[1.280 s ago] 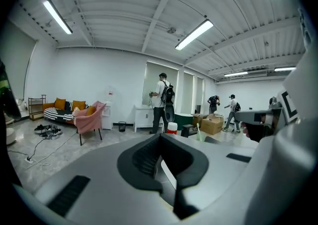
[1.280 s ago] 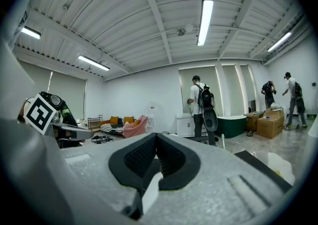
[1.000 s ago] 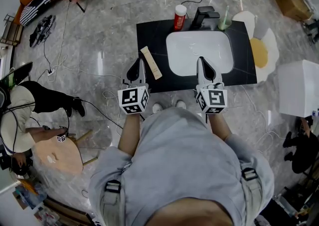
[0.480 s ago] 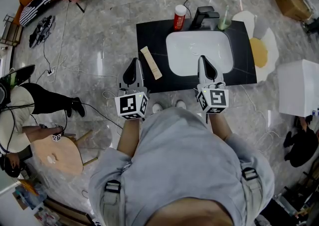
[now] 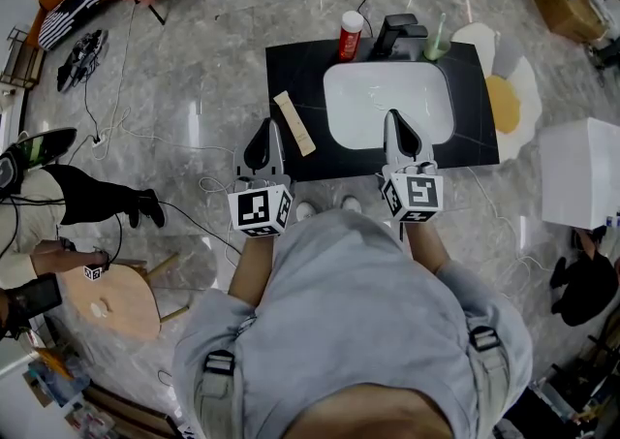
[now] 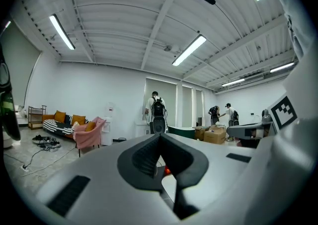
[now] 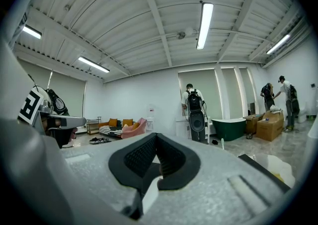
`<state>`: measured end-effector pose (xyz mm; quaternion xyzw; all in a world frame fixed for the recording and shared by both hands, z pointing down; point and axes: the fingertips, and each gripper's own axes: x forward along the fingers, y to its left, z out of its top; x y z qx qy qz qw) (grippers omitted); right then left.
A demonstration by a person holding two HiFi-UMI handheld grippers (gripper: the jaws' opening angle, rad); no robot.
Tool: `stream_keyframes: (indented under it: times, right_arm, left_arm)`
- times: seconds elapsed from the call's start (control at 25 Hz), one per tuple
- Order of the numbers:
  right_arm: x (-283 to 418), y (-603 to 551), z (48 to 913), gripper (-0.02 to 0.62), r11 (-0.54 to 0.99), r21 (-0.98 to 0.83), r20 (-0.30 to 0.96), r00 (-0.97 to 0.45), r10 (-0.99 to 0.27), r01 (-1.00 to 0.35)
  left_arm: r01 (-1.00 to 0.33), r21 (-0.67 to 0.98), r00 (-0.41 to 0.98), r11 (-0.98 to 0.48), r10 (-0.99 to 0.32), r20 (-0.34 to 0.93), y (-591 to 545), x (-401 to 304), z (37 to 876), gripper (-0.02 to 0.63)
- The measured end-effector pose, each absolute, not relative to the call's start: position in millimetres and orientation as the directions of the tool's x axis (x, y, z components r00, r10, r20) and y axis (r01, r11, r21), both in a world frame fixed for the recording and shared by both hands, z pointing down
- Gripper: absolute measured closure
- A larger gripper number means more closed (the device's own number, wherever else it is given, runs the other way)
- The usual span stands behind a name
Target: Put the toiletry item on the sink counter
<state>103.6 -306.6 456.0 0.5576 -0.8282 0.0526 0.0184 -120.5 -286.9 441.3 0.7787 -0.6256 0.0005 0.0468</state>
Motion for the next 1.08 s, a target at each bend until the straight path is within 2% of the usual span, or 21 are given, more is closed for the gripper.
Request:
stream_keyframes:
  times: [1.08]
  right_arm:
    - [104.8, -306.5, 462.7, 0.591, 0.366, -0.069, 0.090, -0.371, -0.924, -0.928]
  left_arm:
    - [-0.980, 0.073, 0.191, -0.186, -0.979, 0.067, -286.7, -125.5, 449.2, 0.600]
